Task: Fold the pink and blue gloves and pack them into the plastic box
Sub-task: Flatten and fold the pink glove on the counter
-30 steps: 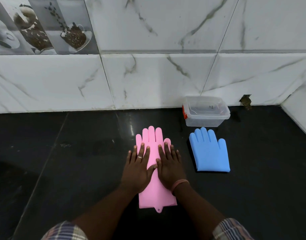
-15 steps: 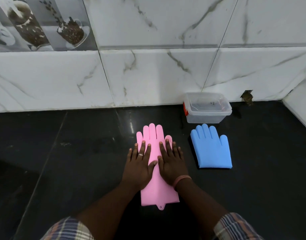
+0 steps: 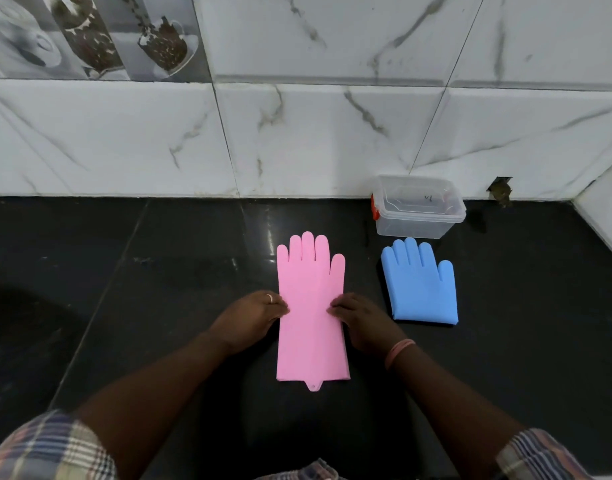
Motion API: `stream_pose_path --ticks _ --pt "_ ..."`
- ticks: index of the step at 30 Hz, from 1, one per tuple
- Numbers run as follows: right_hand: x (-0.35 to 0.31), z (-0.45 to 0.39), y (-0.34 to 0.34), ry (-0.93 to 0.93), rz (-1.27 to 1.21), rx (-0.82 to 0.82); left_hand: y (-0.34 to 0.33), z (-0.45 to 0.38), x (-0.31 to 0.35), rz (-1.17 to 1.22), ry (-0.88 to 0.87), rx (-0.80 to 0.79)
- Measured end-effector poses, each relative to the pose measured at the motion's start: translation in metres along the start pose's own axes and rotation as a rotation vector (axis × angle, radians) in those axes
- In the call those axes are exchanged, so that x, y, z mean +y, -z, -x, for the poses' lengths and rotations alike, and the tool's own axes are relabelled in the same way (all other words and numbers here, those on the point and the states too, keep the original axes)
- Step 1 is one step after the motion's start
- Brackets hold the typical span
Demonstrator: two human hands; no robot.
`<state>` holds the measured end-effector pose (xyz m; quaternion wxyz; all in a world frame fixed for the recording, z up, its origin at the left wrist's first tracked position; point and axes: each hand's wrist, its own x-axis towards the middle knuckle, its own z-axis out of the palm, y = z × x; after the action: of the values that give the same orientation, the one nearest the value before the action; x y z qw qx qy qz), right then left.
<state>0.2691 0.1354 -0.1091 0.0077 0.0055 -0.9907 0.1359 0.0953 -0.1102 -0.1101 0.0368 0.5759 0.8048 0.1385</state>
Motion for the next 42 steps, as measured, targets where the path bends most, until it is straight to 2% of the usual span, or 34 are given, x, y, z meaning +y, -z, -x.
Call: stream_pose_path --ticks 2,3,4,6,8,9,12,16,24,27,30,32,33,35,37,39,42 --pt "0.004 -0.003 0.005 -0.002 0.001 -0.098 0.000 -0.010 0.001 -0.041 -0.056 -0.033" --pt "0.004 -0.004 0.008 -0.011 0.001 -0.135 0.002 -0.028 0.015 -0.066 -0.029 -0.026" --pt "0.005 -0.004 0.011 -0.017 -0.007 -0.170 0.004 -0.056 0.036 -0.107 0.103 -0.002" --pt "0.010 -0.005 0.016 -0.011 -0.037 -0.244 0.011 -0.115 0.087 -0.095 0.521 0.022" --pt "0.016 -0.007 0.021 0.021 -0.017 -0.330 0.005 -0.141 0.111 -0.172 0.642 0.117" --pt "0.019 -0.007 0.023 0.042 0.008 -0.362 0.001 -0.145 0.112 -0.213 0.634 0.180" --pt "0.021 -0.007 0.024 0.091 0.071 -0.388 -0.006 -0.134 0.101 -0.238 0.638 0.236" --pt "0.022 -0.004 0.017 0.114 0.082 -0.290 -0.008 -0.143 0.106 -0.226 0.641 0.219" --pt "0.014 0.003 0.004 -0.019 -0.037 -0.151 -0.003 -0.140 0.105 -0.223 0.647 0.190" --pt "0.007 0.004 0.005 -0.110 -0.137 -0.023 0.001 -0.137 0.107 -0.211 0.665 0.177" --pt "0.002 -0.002 0.013 -0.205 -0.306 0.104 0.013 -0.149 0.115 -0.125 0.707 0.122" --pt "0.002 -0.014 0.020 -0.303 -0.419 0.105 0.007 -0.127 0.096 -0.049 0.704 0.108" --pt "0.003 -0.022 0.023 -0.387 -0.499 0.088 0.002 -0.104 0.075 0.023 0.686 0.090" --pt "0.008 -0.041 0.031 -0.575 -0.646 0.030 0.004 -0.050 0.042 0.333 0.695 0.047" --pt "0.014 -0.060 0.037 -0.694 -0.662 -0.111 0.013 -0.038 0.024 0.544 0.794 0.000" --pt "0.019 -0.075 0.045 -0.745 -0.636 -0.249 0.022 -0.058 0.018 0.638 0.882 -0.066" --pt "0.020 -0.086 0.050 -0.829 -0.693 -0.262 0.026 -0.072 0.017 0.680 0.973 -0.125"
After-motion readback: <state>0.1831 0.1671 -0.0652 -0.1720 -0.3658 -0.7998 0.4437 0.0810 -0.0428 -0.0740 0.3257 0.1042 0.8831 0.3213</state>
